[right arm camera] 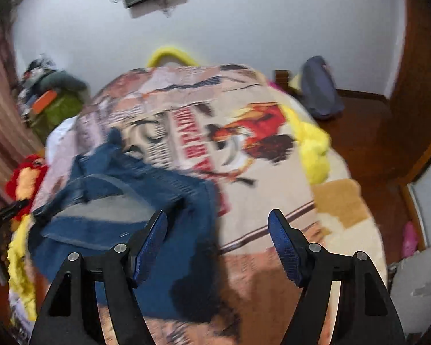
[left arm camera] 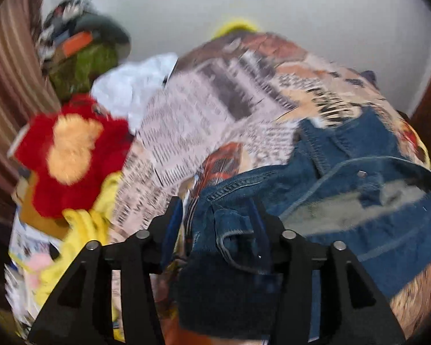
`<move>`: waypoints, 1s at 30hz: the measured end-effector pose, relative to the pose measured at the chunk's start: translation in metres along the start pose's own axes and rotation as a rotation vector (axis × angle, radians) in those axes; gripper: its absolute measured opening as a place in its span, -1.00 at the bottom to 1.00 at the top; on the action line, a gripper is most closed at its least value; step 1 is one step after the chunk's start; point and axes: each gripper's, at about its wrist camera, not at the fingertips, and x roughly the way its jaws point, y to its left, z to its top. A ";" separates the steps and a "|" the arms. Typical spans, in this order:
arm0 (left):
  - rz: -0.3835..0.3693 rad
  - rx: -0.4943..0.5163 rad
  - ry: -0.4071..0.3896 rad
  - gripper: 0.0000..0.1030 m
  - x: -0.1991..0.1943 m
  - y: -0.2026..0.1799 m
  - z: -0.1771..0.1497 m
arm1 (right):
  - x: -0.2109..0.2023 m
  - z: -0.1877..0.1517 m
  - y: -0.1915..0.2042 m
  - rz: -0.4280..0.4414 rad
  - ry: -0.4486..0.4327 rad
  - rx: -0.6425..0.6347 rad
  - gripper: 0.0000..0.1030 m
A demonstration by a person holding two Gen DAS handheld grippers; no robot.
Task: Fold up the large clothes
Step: 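Lift the hem with both grippers and fold it over toward the collar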
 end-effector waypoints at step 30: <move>-0.095 0.016 0.211 0.62 0.087 -0.034 -0.030 | 0.116 -0.021 0.167 0.120 0.205 -0.290 0.45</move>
